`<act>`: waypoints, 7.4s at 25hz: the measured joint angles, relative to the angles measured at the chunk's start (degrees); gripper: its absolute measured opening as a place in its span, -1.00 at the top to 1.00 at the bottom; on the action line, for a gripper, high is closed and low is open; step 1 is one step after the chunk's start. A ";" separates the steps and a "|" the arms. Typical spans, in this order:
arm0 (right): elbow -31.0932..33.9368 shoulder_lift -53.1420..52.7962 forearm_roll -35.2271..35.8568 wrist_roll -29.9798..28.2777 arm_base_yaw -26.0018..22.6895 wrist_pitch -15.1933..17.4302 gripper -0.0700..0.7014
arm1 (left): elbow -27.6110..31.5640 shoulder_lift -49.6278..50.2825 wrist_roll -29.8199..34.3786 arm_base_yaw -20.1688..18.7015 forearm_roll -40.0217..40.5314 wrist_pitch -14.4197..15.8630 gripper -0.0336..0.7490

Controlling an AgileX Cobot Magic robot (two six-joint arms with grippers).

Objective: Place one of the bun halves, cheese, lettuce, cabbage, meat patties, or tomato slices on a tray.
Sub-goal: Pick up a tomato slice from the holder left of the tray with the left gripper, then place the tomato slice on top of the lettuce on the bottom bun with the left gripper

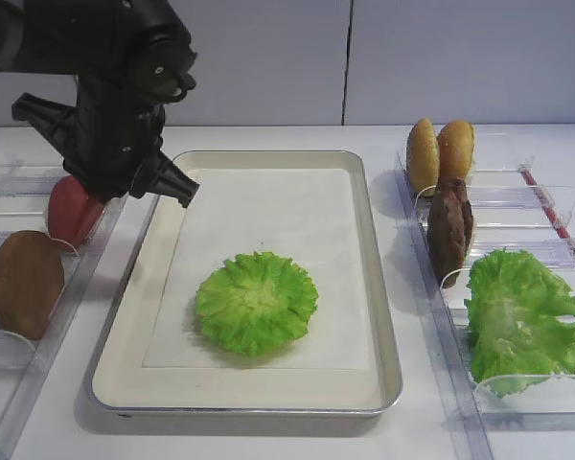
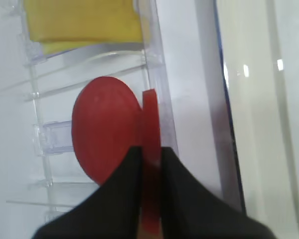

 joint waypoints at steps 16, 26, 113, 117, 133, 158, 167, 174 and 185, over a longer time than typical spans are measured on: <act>0.00 0.00 0.00 0.00 0.00 0.00 0.45 | -0.37 -8.34 -1.01 -6.32 -3.61 2.15 0.68; 0.00 0.00 0.00 0.00 0.00 0.00 0.45 | 1.84 -14.58 -1.23 -6.32 -9.60 2.45 0.68; 0.00 0.00 0.00 0.77 0.00 0.00 0.82 | 35.10 -9.88 87.90 21.79 -117.76 -14.36 0.68; 0.00 0.00 0.00 0.77 0.00 0.00 0.82 | 35.10 -9.88 87.90 21.79 -117.72 -14.60 0.68; 0.00 0.00 0.00 0.77 0.00 0.00 0.82 | 35.10 -9.88 88.16 19.07 -119.78 -17.79 0.68; 0.00 0.00 0.00 0.77 0.00 0.00 0.82 | 35.10 -9.88 90.14 20.01 -114.77 -20.07 -0.06; 0.00 0.00 0.00 0.77 0.00 0.00 0.82 | 35.10 -9.88 98.02 20.01 -119.18 -21.95 -0.39; 0.00 0.00 0.00 0.77 0.00 0.00 0.82 | 35.10 -9.88 99.71 20.01 -119.21 -23.11 -0.40; 0.00 0.00 0.00 0.77 0.00 0.00 0.82 | 26.41 -9.88 99.85 20.01 -110.29 -22.53 -0.40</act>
